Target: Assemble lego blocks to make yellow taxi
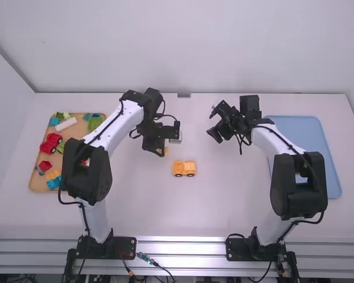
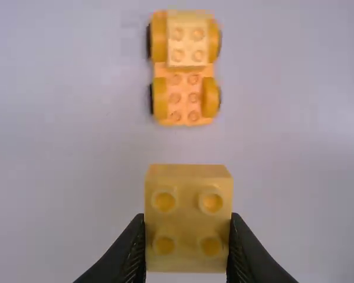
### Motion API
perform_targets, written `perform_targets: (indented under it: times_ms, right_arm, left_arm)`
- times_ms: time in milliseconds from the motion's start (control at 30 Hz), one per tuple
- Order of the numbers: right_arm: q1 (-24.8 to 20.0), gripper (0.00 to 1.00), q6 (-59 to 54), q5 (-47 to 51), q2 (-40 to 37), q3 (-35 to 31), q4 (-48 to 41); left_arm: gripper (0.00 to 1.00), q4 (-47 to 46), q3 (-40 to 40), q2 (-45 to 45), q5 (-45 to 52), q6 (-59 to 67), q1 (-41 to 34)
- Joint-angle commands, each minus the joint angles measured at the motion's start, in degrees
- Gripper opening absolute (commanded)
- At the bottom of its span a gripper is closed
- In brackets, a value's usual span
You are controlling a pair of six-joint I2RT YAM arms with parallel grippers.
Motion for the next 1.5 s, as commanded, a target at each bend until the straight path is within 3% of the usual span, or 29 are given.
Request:
perform_targets:
  times_ms: [0, 133, 333, 600, 800, 967, 1467]
  right_arm:
    - [0.02, 0.99, 0.37, -0.26, -1.29, 0.96, -0.02]
    - [-0.04, 0.99, 0.46, -0.28, -1.29, 0.96, -0.24]
    - [0.04, 0.99, 1.86, -0.04, -1.29, 0.96, 0.09]
    - [0.04, 0.99, 1.88, -0.26, -1.29, 0.96, -0.52]
    - [0.04, 0.99, 1.9, -0.24, -1.29, 0.96, -1.73]
    - [0.04, 0.99, 1.64, -0.26, -1.29, 0.96, -2.91]
    - [1.4, 0.99, 0.81, -0.13, -1.29, 0.96, -3.43]
  left_arm:
    - [0.02, -0.26, -3.76, -1.64, 6.79, 8.15, -1.09]
    - [0.02, 3.63, -9.51, -3.04, 5.35, 9.11, -1.27]
    - [0.01, 14.45, -19.69, -6.91, -1.58, -0.77, -0.33]
    - [0.02, 24.48, -30.18, -11.63, -3.3, 0.61, -0.24]
    - [0.02, 39.56, -38.03, -11.93, -7.24, -2.61, -0.24]
    - [0.02, 44.87, -41.4, -11.93, -7.19, -2.32, -0.22]
    - [0.02, 47.69, -42.05, -11.23, -3.04, -2.41, -0.17]
